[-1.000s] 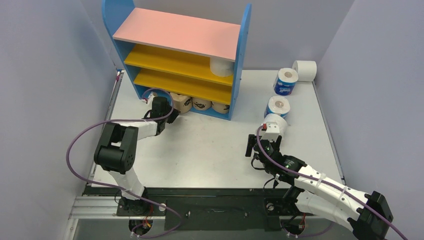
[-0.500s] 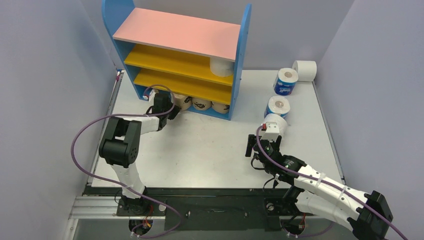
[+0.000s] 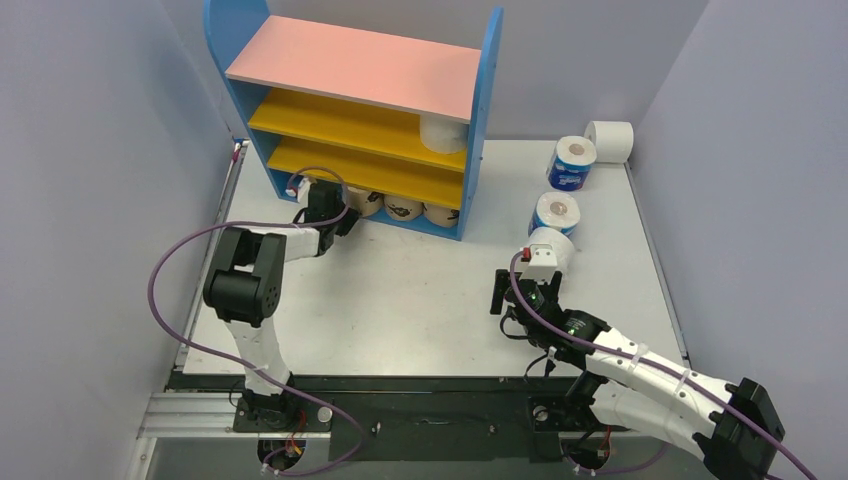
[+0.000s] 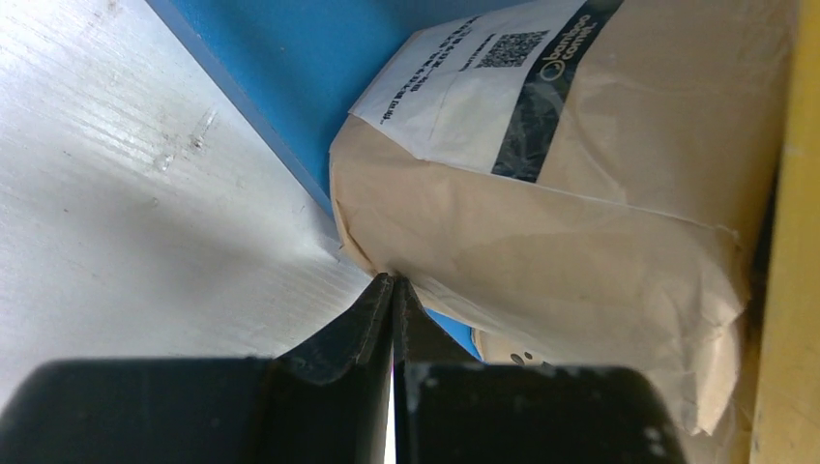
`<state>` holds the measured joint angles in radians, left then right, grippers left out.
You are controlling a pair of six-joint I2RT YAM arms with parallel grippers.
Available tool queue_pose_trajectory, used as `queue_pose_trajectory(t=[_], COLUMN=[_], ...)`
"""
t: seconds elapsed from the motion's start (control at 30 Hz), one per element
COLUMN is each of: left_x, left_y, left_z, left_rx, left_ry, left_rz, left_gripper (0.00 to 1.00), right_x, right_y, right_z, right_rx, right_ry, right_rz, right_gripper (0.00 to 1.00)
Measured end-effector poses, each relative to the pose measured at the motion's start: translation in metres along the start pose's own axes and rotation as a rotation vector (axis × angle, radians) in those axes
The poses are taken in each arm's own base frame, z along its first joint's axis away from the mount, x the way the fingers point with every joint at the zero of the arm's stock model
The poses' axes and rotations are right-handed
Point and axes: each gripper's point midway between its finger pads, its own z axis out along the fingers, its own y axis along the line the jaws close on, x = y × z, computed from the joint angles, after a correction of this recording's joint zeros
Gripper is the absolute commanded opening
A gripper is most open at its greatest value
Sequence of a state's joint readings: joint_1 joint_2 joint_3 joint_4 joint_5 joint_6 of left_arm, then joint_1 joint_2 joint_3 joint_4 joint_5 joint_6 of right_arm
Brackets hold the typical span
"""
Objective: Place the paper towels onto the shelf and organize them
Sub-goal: Place the paper towel on the shelf.
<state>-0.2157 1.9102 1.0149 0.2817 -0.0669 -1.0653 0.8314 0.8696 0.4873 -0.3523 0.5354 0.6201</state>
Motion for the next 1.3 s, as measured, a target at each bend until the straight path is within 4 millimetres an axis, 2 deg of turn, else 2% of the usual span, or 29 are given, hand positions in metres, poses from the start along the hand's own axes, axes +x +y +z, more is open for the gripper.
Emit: queue_pose_trajectory(t=[0.4, 0.73, 1.1, 1.3], left_x=[-0.009, -0.007, -0.008, -0.009], left_y=[-0.009, -0.007, -0.006, 0.001], left_z=[0.011, 0.016, 0.016, 0.003], left_rx=[0.014, 0.007, 0.009, 0.002], left_ry=[-0.014, -0.010, -0.013, -0.017], left_rz=[-0.007, -0.010, -0.012, -0.021], left_gripper=[0.00, 0.00, 0.00, 0.00], right_x=[0.001, 0.002, 0.002, 0.002], right_y=[0.000, -0.001, -0.001, -0.001], right_z=[0.001, 0.001, 0.001, 0.001], right_rx=[0.004, 0.007, 0.008, 0.008], right_ry=[0.005, 0.006, 0.005, 0.005], right_rz=[-0.005, -0.006, -0.006, -0.006], right_gripper=[0.74, 0.74, 0.74, 0.74])
